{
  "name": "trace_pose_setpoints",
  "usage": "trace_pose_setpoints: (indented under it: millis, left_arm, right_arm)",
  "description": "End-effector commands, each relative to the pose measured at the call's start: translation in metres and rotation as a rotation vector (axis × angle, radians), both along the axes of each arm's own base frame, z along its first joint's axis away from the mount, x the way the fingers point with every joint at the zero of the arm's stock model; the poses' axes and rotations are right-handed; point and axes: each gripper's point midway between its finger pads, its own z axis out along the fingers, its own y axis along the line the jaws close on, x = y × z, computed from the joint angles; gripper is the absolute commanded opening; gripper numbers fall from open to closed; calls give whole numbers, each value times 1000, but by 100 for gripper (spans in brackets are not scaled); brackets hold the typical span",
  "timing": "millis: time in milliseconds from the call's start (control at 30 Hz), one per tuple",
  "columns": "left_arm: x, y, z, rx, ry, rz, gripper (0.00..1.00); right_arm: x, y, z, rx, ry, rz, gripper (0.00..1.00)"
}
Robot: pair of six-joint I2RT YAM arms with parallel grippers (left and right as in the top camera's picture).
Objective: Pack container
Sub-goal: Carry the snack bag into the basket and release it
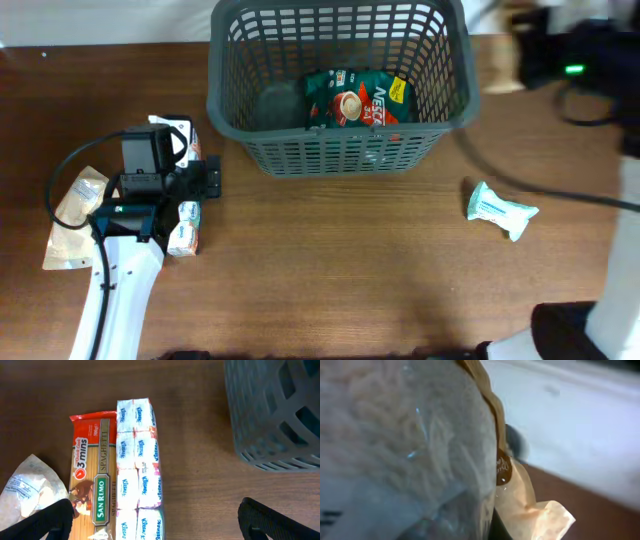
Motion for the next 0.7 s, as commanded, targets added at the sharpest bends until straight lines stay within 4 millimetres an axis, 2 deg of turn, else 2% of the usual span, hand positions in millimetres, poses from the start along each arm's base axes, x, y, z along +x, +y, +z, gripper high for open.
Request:
trace_pose_setpoints:
  millis: [0, 67, 167, 200, 267, 367, 500, 667]
  left_arm:
    - [4, 1, 10, 10, -22, -11, 99]
    - [4, 1, 10, 10, -22, -11, 99]
    - [4, 1, 10, 10, -22, -10, 99]
    - [4, 1, 10, 10, -22, -11, 99]
    - [4, 1, 10, 10, -22, -11, 99]
    - [4, 1, 10, 10, -22, -11, 99]
    - [4, 1, 10, 10, -22, -11, 99]
    - [4, 1, 10, 10, -22, -11, 99]
  right_arm:
    - [21, 59, -13, -176, -82, 212, 4]
    - [40, 82, -26, -201, -85, 239, 4]
    - [74, 100, -54, -235, -69, 230, 4]
    - [90, 108, -75, -242, -40, 236, 4]
    - [108, 117, -110, -254, 22, 249, 4]
    - [126, 124, -163, -267, 132, 257, 4]
    - [135, 129, -207, -236, 239, 239, 4]
    - [136, 130, -223, -239, 277, 243, 4]
